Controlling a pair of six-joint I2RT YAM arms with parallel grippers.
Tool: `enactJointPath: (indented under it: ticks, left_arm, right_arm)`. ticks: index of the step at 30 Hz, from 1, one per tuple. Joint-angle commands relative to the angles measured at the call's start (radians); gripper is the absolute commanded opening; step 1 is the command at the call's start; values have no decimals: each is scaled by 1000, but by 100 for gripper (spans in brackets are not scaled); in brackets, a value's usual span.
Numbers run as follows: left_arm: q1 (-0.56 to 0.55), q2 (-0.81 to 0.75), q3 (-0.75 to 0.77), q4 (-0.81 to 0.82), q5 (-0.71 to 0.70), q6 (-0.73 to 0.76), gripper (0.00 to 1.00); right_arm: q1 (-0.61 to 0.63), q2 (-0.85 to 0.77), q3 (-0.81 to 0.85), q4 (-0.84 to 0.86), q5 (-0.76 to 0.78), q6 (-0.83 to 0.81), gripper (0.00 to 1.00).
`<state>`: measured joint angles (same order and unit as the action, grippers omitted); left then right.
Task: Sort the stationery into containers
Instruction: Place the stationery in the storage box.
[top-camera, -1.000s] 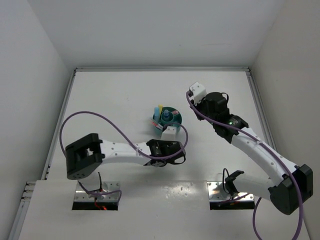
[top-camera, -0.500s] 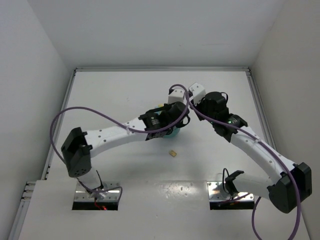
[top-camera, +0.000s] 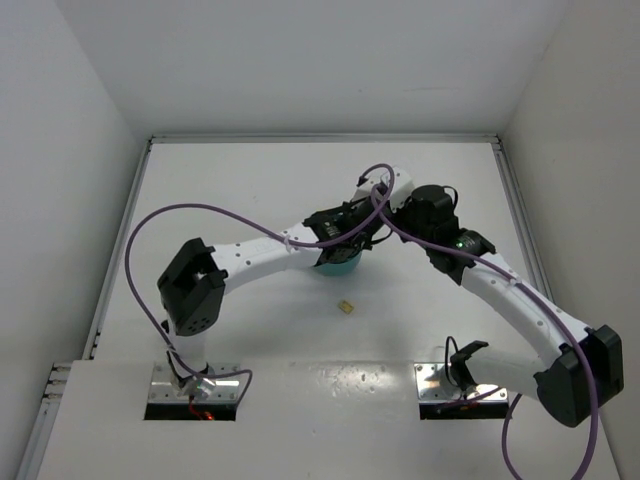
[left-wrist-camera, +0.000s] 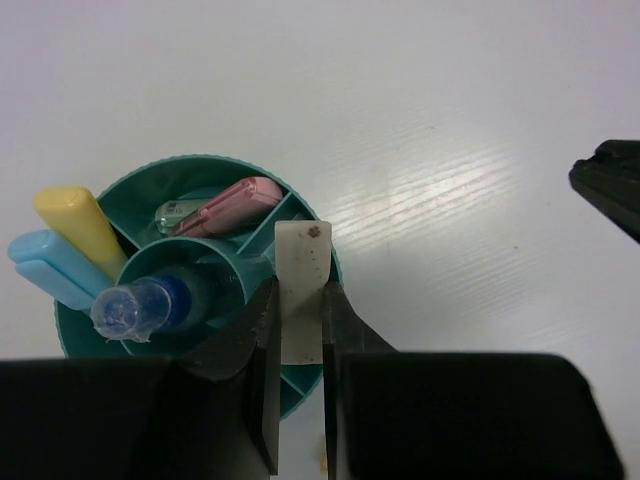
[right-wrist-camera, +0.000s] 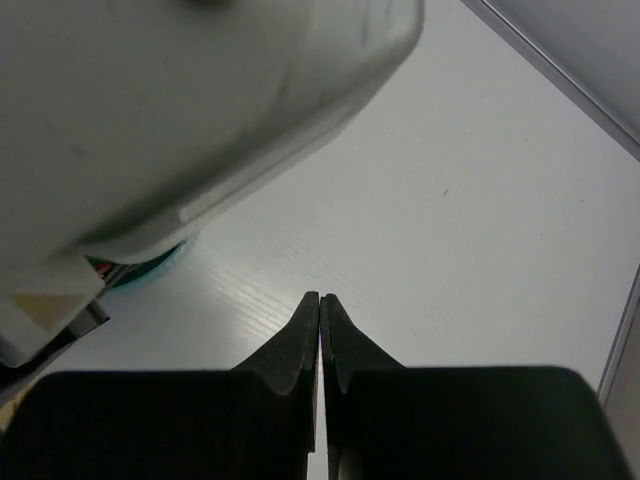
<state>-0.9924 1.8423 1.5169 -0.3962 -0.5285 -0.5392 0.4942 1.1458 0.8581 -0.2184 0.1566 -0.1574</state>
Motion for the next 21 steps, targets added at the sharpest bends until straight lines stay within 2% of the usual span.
enactJointPath:
  ticks: [1, 7, 11, 16, 21]
  left_arm:
    - [12, 31, 31, -24, 9, 25, 5]
    - [32, 75, 22, -24, 9, 25, 6]
    - [32, 84, 22, -24, 9, 25, 9]
    - [41, 84, 12, -33, -2, 16, 29]
    - [41, 84, 12, -33, -2, 16, 35]
  right_arm:
    - [-2, -24, -1, 47, -11, -4, 2]
    - [-2, -35, -1, 56, 11, -4, 13]
    - [-2, -46, -10, 65, 20, -4, 16]
    - [-11, -46, -10, 65, 20, -4, 18]
    - [-11, -55, -10, 65, 20, -4, 19]
